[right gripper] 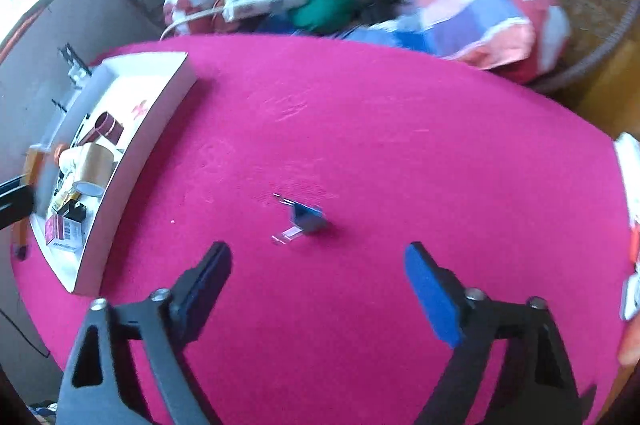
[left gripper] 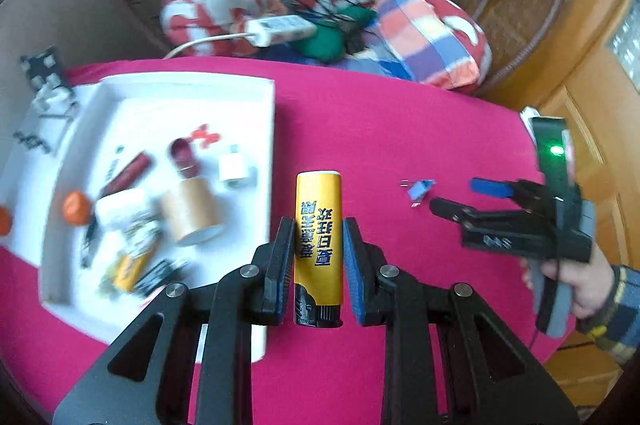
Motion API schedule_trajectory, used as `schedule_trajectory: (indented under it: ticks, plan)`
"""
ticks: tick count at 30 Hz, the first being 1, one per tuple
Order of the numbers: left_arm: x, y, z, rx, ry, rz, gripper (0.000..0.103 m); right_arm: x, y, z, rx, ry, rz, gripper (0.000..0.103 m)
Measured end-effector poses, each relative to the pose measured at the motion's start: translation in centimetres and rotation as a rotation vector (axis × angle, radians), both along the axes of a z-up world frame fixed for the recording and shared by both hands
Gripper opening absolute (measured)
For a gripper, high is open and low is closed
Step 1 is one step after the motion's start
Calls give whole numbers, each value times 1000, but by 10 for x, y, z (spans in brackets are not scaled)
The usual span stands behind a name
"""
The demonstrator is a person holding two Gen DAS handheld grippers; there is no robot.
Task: Organize rigid objects
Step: 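Grasp the blue binder clip with the right gripper while the left gripper holds the lighter, then carry the yellow lighter and blue binder clip over the tray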
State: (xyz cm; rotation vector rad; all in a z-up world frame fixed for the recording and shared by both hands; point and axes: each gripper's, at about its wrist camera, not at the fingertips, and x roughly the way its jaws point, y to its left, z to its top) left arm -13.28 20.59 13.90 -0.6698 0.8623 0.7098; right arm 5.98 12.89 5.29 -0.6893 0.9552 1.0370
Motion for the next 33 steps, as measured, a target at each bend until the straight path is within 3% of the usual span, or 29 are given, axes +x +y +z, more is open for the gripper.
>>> schedule_trajectory:
  ticks: [4,7,10,12,13,18,25,33]
  plan:
    - [-29,6,-1,-8,5,64,23,-1,22,-13,-33,14,0,69]
    - [-40,10,-3,-16,7,94,23,1,32,-23,-90,0,-3,53]
    - [-44,12,-3,-19,3,98,23,4,34,-32,-122,-5,-13,47]
    - [-42,13,-2,-19,3,92,23,6,35,-36,-130,6,-14,33]
    - [-42,13,-2,-19,2,90,23,6,34,-36,-126,0,-13,19]
    - [-36,14,3,-9,-5,67,23,8,25,-22,-62,30,-24,18]
    - [-28,15,40,78,-68,25,23,-16,-4,55,183,98,-39,18]
    - [-39,17,108,233,-175,19,23,-71,-24,163,473,61,65,18]
